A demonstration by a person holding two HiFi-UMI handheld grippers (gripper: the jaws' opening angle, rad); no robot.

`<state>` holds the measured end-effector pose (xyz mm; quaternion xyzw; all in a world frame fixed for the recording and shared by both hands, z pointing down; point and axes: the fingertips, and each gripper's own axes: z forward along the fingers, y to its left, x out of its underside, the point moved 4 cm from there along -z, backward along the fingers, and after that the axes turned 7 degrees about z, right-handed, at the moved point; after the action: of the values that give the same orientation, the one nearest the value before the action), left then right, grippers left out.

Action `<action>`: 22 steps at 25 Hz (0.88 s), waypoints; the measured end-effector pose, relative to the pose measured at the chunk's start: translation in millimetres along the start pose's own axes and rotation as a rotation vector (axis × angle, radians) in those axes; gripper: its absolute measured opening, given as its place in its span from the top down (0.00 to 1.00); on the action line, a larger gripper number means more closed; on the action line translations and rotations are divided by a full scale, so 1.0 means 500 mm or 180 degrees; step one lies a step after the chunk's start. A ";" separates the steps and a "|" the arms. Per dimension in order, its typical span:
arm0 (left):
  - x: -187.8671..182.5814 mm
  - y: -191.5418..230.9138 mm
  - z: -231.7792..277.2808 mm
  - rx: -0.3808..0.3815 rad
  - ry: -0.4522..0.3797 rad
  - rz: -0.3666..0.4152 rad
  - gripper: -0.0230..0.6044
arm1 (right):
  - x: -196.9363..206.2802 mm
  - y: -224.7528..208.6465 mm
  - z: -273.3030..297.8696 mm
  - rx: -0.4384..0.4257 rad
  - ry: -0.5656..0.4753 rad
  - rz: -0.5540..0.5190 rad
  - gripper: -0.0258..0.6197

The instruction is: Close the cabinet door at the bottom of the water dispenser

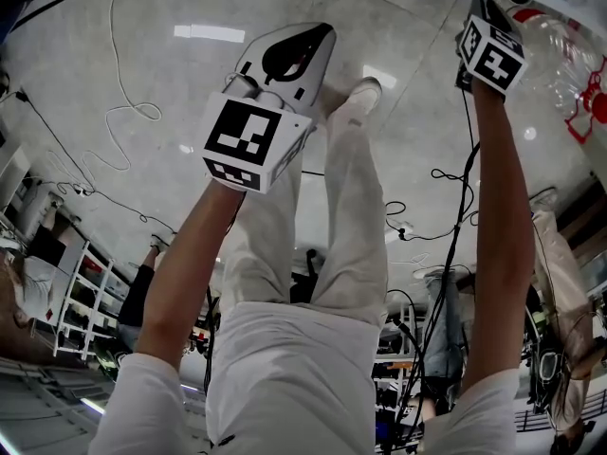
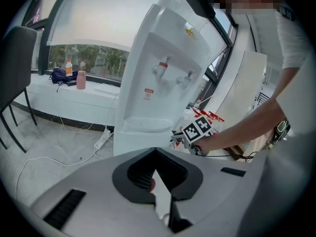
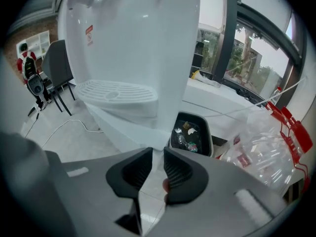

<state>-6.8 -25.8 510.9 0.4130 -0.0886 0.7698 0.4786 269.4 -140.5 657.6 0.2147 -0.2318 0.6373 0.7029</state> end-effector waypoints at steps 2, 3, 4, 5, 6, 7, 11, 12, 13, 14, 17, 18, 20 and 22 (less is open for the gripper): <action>-0.001 0.001 0.000 -0.0004 -0.0014 -0.0003 0.96 | -0.006 -0.002 0.008 0.0035 -0.0004 -0.0031 0.83; -0.001 0.001 0.000 -0.0006 -0.0023 -0.0009 0.96 | -0.009 -0.003 0.012 0.0061 -0.0004 -0.0072 0.83; -0.002 0.001 0.001 -0.0006 -0.0029 -0.0014 0.96 | -0.013 -0.005 0.016 0.0086 -0.0003 -0.0113 0.83; -0.003 0.000 0.001 -0.0004 -0.0029 -0.0016 0.96 | -0.019 -0.008 0.019 0.0101 0.0001 -0.0133 0.83; -0.003 0.000 0.001 -0.0001 -0.0024 -0.0013 0.96 | -0.026 -0.013 0.022 0.0100 0.0004 -0.0120 0.83; -0.003 0.000 0.001 0.0001 -0.0017 -0.0007 0.96 | -0.033 -0.016 0.028 0.0085 0.0002 -0.0085 0.83; -0.007 0.003 0.001 -0.0016 -0.0015 -0.0005 0.96 | -0.058 -0.026 0.034 0.0132 0.0064 -0.0053 0.83; -0.007 0.002 0.000 -0.0013 -0.0023 -0.0008 0.96 | -0.060 -0.027 0.033 0.0138 0.0079 -0.0068 0.82; -0.007 0.001 0.000 -0.0008 -0.0034 -0.0010 0.96 | -0.060 -0.026 0.033 0.0136 0.0084 -0.0077 0.82; -0.007 0.000 -0.001 -0.0003 -0.0045 -0.0010 0.96 | -0.058 -0.025 0.032 0.0131 0.0085 -0.0079 0.82; -0.006 -0.001 -0.005 0.0005 -0.0053 0.0000 0.96 | -0.049 -0.018 0.027 0.0118 0.0095 -0.0090 0.82; -0.007 -0.002 -0.007 0.0010 -0.0053 0.0007 0.96 | -0.047 -0.016 0.024 0.0112 0.0096 -0.0094 0.82; -0.011 -0.005 -0.011 0.0018 -0.0058 0.0027 0.96 | -0.047 -0.010 0.019 0.0086 0.0078 -0.0082 0.82; -0.017 -0.006 -0.014 0.0023 -0.0065 0.0049 0.96 | -0.049 -0.004 0.015 0.0048 0.0044 -0.0063 0.82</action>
<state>-6.5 -26.1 499.5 0.4220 -0.0938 0.7694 0.4703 269.1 -164.6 648.6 0.2178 -0.2200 0.6335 0.7091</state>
